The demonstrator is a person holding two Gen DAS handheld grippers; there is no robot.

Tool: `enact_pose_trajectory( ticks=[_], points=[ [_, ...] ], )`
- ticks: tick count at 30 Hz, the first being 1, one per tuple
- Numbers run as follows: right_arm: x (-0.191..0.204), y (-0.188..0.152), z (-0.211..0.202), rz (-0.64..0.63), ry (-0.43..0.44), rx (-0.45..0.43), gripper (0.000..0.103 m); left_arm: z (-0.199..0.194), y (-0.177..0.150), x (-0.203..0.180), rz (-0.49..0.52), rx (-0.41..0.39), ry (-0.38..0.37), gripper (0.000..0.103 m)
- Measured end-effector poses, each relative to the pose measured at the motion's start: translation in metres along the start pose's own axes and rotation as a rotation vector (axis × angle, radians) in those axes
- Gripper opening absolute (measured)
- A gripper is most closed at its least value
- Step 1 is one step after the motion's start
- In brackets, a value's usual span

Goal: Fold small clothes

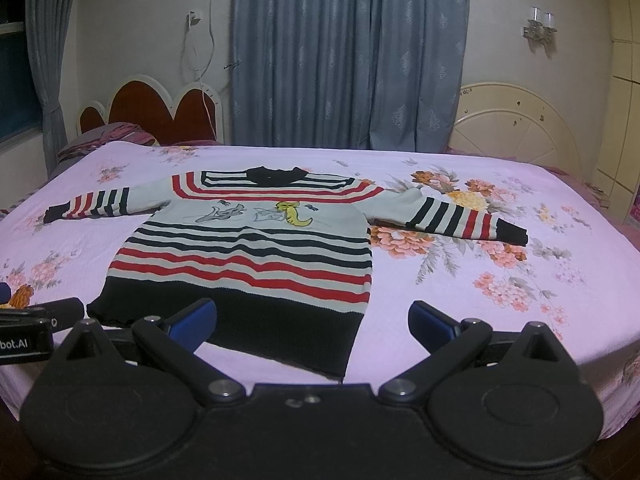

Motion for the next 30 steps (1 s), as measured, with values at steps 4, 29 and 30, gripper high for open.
enact_pose_trajectory(
  ticks=[4,29,30],
  points=[
    [0.001,0.001,-0.001,-0.002,0.000,0.000,0.102,0.000,0.000,0.001,0.000,-0.001,0.001,0.103],
    [0.008,0.034,0.052,0.033,-0.076,0.001,0.102,0.071,0.046,0.005,0.038,0.001,-0.054,0.103],
    [0.009,0.035,0.055,0.034,-0.081,0.001,0.102,0.077,0.049,0.005,0.040,0.002,-0.058,0.103]
  ],
)
Point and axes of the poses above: each gripper's, at about its wrist camera, not at the fingertips, and z roughly the way its jaws point, x to its left, y to its top, the point moved 6 cm from there along z, roughly the way its jaws point, and after that the axes turned 4 degrees about -y, right-handed, at the moved point
